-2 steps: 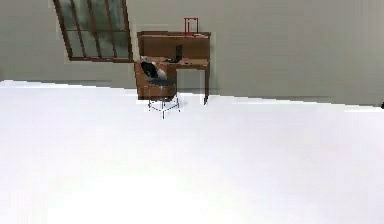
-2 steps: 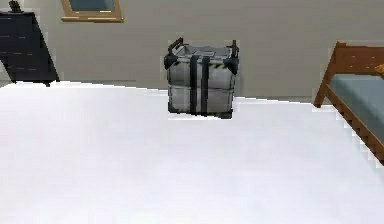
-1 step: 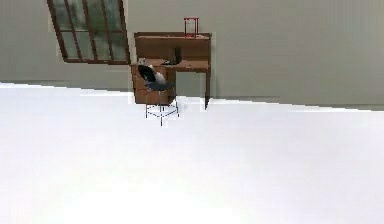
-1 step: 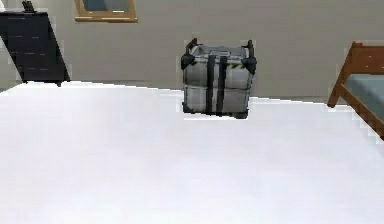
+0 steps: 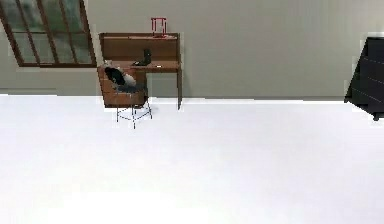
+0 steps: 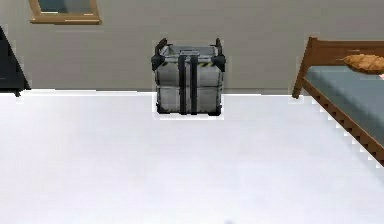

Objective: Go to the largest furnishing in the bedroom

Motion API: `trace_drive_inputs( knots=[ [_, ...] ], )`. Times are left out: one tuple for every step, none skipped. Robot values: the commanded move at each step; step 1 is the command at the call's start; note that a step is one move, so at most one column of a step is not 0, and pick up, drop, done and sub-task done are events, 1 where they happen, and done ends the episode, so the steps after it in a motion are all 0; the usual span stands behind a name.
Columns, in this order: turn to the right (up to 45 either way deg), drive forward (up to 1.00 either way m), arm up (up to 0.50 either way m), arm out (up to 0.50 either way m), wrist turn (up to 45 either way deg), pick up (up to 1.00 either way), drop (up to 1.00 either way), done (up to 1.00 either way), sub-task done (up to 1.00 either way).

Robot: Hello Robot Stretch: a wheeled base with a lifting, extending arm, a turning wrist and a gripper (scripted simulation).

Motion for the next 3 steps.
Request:
trace_drive_inputs(
  knots=[
    [0.0, 1.00, 0.00, 0.00, 0.0, 0.00, 0.00, 0.00, 0.00],
    [0.0, 1.00, 0.00, 0.00, 0.0, 0.00, 0.00, 0.00, 0.00],
    [12.0, 0.00, 0.00, 0.00, 0.0, 0.00, 0.00, 0.00, 0.00]
  ],
)
